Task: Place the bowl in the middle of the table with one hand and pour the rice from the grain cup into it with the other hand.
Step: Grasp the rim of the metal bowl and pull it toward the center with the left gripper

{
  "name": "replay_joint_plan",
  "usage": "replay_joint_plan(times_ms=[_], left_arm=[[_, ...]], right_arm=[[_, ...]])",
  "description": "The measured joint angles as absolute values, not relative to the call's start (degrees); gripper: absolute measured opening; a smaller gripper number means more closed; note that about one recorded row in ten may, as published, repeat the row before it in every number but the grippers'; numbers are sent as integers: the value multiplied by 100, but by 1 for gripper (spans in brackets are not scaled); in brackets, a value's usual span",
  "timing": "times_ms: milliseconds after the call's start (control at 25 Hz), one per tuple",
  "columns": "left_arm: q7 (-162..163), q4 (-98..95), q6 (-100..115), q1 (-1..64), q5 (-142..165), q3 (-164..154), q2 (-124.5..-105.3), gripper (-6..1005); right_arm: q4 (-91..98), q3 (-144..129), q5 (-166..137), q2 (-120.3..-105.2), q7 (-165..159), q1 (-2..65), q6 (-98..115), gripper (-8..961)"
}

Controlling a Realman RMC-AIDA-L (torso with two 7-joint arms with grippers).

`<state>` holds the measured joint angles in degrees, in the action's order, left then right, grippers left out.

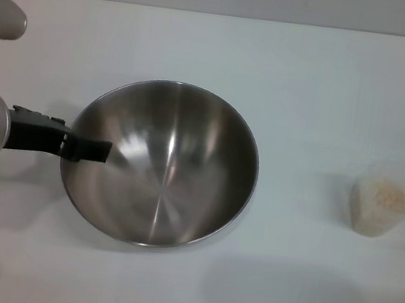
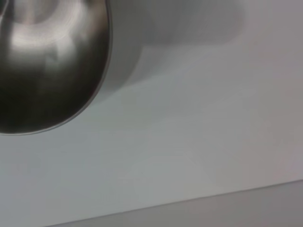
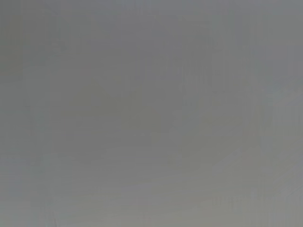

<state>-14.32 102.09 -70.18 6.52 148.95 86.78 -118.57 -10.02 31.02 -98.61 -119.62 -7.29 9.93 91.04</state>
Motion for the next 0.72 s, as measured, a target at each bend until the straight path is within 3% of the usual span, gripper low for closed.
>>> replay_joint_plan(times_ms=[720], left_arm=[[-1432, 9924, -6889, 719, 14862, 8613, -11857, 818]], right_arm=[[-1001, 3094, -9861, -11953, -729, 1012, 9094, 841]])
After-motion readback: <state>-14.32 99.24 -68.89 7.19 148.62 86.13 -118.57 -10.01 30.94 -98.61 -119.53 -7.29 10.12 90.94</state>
